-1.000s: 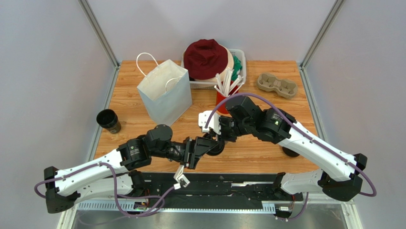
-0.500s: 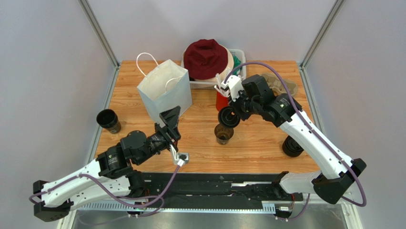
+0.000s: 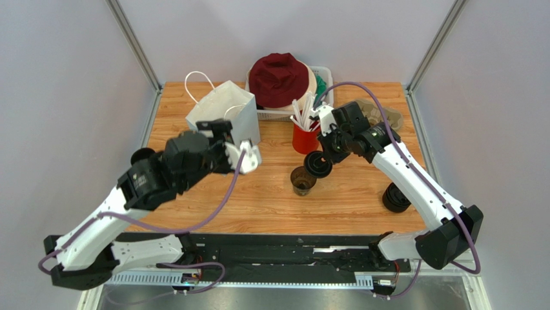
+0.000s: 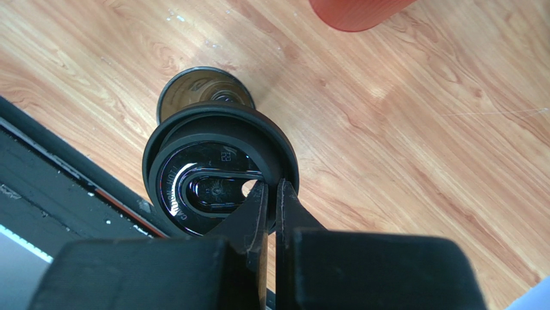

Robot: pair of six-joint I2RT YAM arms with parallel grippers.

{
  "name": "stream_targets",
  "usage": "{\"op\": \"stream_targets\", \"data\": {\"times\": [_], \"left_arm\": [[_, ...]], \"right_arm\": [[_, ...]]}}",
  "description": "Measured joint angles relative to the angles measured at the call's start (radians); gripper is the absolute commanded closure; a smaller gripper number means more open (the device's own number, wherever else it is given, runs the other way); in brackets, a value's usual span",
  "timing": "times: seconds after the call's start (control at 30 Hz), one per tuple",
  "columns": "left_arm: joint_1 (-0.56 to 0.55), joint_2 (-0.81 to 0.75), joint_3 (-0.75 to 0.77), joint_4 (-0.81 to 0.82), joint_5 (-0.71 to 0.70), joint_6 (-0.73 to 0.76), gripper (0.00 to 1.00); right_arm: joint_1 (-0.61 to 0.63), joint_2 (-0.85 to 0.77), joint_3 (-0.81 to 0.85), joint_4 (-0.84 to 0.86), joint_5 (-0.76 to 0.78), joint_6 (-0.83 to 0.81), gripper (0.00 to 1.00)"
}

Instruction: Pack the takeout coffee

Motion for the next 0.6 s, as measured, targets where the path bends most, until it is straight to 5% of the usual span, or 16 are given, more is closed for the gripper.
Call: {"op": "stream_targets", "data": {"times": [0.13,0.33,0.6], "left_arm": [[0.051,0.203,0.343,-0.072,0.084,-0.222,0.11],[0.112,0.172,0.340,-0.040,0.222,-0.479,0.09],[0.153,0.235,0.384,0.066,0.237,-0.692,0.03]], "right_arm": [[-0.004,0.000,-0.008,0.003,-0.020,0.004,1.00],[-0.012,0.002,-0.008,0.003,-0.027,0.026,1.00],[-0.035,0.041,-0.009,0.003,-0.064,0.030,1.00]]}}
